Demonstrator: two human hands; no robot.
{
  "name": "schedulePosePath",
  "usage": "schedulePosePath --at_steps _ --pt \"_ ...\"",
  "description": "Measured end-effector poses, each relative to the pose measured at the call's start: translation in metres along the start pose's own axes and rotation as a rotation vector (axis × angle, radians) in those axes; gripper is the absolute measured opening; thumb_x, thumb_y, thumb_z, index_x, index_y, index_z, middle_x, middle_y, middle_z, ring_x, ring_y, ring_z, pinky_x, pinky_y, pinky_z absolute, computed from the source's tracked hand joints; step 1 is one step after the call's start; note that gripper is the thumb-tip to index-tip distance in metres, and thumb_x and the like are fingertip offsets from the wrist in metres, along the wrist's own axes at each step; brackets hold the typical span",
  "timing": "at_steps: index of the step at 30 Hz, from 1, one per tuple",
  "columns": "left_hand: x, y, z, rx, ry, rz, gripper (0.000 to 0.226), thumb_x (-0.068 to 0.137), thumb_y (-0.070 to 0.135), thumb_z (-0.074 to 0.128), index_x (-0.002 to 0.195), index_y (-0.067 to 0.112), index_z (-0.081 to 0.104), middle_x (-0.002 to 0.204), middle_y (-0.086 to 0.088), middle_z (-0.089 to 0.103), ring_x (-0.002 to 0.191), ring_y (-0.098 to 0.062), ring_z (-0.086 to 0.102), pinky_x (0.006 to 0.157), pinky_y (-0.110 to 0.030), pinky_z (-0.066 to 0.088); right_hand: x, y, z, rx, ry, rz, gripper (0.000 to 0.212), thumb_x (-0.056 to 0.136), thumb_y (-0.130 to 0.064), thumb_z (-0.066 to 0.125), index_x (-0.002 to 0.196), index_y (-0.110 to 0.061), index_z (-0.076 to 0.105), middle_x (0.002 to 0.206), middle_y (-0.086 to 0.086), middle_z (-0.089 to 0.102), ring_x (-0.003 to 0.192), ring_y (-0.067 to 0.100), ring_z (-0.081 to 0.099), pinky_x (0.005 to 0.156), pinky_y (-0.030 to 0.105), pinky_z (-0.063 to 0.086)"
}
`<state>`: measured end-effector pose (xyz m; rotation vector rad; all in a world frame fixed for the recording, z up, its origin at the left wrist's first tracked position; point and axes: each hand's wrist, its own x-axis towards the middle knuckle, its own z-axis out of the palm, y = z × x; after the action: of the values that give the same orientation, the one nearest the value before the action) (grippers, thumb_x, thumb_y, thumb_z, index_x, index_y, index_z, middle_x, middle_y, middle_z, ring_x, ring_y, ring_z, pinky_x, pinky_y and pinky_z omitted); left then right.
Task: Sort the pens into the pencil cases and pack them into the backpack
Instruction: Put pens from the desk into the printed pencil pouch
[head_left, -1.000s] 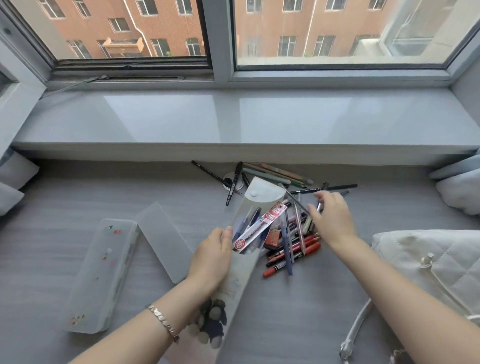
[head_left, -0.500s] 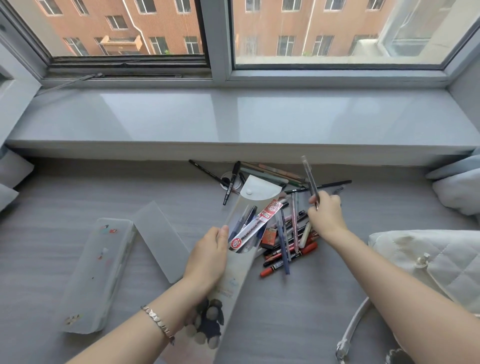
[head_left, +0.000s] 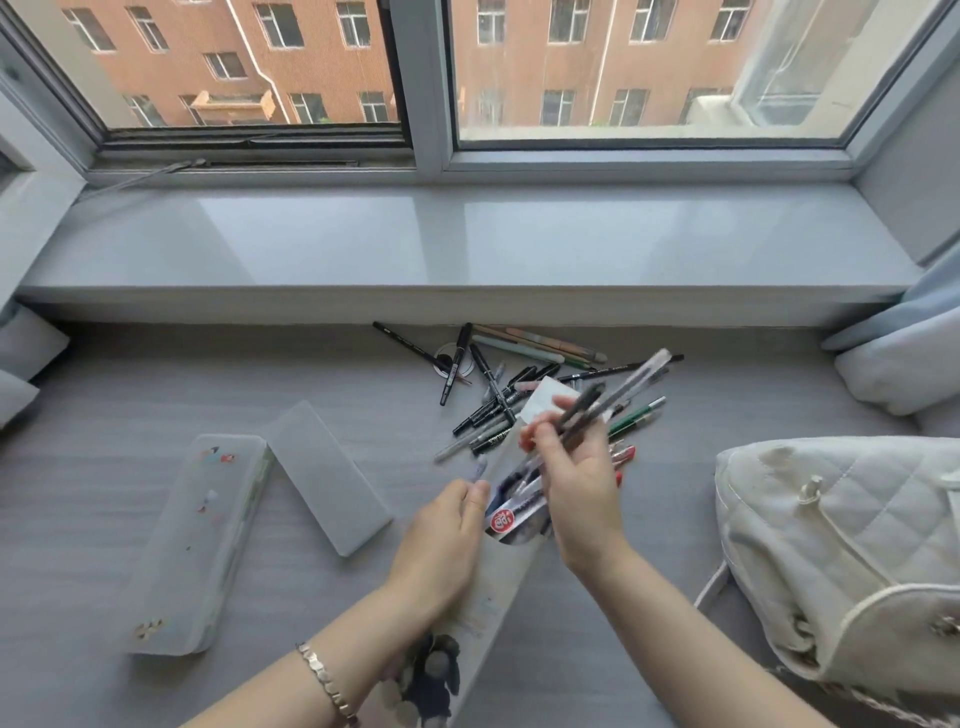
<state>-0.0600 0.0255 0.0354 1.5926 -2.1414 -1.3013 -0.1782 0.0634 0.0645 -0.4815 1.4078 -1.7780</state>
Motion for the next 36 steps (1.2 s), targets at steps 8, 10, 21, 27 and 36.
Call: schedulePosePath --at_steps 8,10,21,27,36 --pt "-0.013 0.002 -0.002 0.022 0.011 0.055 0.034 0.099 0.039 0.032 0.078 0.016 0.047 0.079 -0.003 0.061 0.080 -0.024 0.055 0.068 -0.033 0.037 -0.001 -0.009 -0.006 0.045 -0.024 -0.092 0.026 0.091 -0.005 0.051 0.107 -0.025 0.044 0.084 0.005 0.062 0.075 0.013 0.065 0.078 0.028 0.056" --pt "-0.015 0.002 -0.002 0.023 0.006 0.050 0.035 0.099 0.040 0.031 0.080 0.015 0.048 0.080 -0.004 0.062 0.079 -0.024 0.054 0.068 -0.033 0.038 0.002 -0.010 -0.008 -0.010 0.040 -0.134 0.025 0.095 -0.007 0.044 0.106 -0.029 0.044 0.083 0.006 0.062 0.071 0.010 0.065 0.072 0.024 0.056" --pt "-0.020 0.007 -0.002 0.119 -0.045 0.044 0.032 0.099 0.042 0.029 0.082 0.023 0.047 0.087 -0.004 0.063 0.085 -0.026 0.055 0.068 -0.031 0.037 -0.004 0.000 -0.019 -0.200 0.269 -0.257 0.099 0.073 0.013 0.068 0.131 -0.049 0.015 0.088 0.003 0.056 0.060 0.012 0.064 0.064 0.027 0.058" --pt "-0.016 0.010 -0.003 0.143 -0.057 0.052 0.033 0.099 0.042 0.028 0.081 0.020 0.045 0.090 -0.006 0.065 0.089 -0.030 0.056 0.072 -0.034 0.039 0.001 -0.007 -0.020 -0.113 0.302 -0.207 0.027 0.092 -0.011 0.053 0.097 -0.036 0.050 0.087 0.006 0.056 0.069 0.015 0.067 0.061 0.031 0.057" --pt "-0.010 0.005 0.001 -0.020 -0.018 -0.020 0.040 0.099 0.040 0.029 0.066 0.019 0.039 0.065 0.007 0.048 0.074 -0.021 0.046 0.064 -0.032 0.031 -0.001 0.029 -0.027 -0.910 -0.201 -0.517 0.033 0.086 -0.003 0.036 0.102 -0.002 0.065 0.109 -0.001 0.059 0.124 0.011 0.042 0.107 0.010 0.027"
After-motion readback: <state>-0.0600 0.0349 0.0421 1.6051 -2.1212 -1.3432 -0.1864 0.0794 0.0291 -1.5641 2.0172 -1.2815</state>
